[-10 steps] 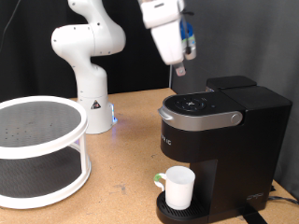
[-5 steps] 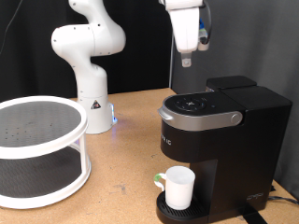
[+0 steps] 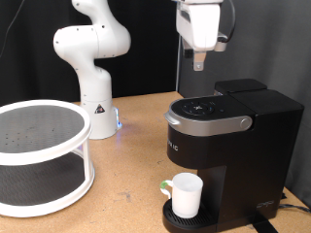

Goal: Make a cup of coffee with the keurig machine

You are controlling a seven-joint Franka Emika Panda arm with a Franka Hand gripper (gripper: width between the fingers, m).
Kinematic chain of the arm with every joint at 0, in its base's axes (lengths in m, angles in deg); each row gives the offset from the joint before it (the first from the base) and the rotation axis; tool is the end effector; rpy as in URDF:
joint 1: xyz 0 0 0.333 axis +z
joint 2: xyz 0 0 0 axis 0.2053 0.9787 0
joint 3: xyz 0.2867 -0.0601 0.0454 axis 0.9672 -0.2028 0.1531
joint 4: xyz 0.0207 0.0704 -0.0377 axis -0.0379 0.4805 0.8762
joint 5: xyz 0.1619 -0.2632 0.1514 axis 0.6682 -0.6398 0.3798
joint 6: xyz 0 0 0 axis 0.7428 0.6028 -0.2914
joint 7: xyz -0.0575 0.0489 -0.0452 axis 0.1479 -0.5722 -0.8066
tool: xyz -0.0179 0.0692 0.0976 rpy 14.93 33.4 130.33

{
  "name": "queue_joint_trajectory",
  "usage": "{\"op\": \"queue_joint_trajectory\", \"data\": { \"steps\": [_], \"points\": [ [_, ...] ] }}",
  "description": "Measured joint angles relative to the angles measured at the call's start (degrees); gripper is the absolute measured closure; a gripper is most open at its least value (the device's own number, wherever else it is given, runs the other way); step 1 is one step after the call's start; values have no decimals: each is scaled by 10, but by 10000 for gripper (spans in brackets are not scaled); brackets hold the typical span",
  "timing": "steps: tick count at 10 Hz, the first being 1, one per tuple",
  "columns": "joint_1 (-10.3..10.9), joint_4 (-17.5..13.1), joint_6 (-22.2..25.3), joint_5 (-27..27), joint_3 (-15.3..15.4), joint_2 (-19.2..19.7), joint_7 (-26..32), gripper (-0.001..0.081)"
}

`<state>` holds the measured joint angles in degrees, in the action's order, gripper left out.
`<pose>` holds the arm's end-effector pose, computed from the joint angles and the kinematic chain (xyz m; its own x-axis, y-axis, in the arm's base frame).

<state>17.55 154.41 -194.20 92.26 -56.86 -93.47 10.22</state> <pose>0.4482 0.0955 0.4975 0.8740 0.4788 0.0832 0.4802 -0.8772 0.0040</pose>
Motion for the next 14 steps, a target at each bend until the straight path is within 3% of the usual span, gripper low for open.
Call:
{"op": "queue_joint_trajectory", "data": {
  "steps": [2, 8, 11, 13, 14],
  "points": [
    [0, -5, -44, -10, 1, 16, -15, 6],
    [0, -13, -47, -6, 1, 30, -12, 6],
    [0, -6, -49, -12, 1, 36, -13, 6],
    [0, 7, -76, -18, 1, 40, -24, 6],
    [0, 16, -96, -19, 1, 42, -29, 103]
  ]
}}
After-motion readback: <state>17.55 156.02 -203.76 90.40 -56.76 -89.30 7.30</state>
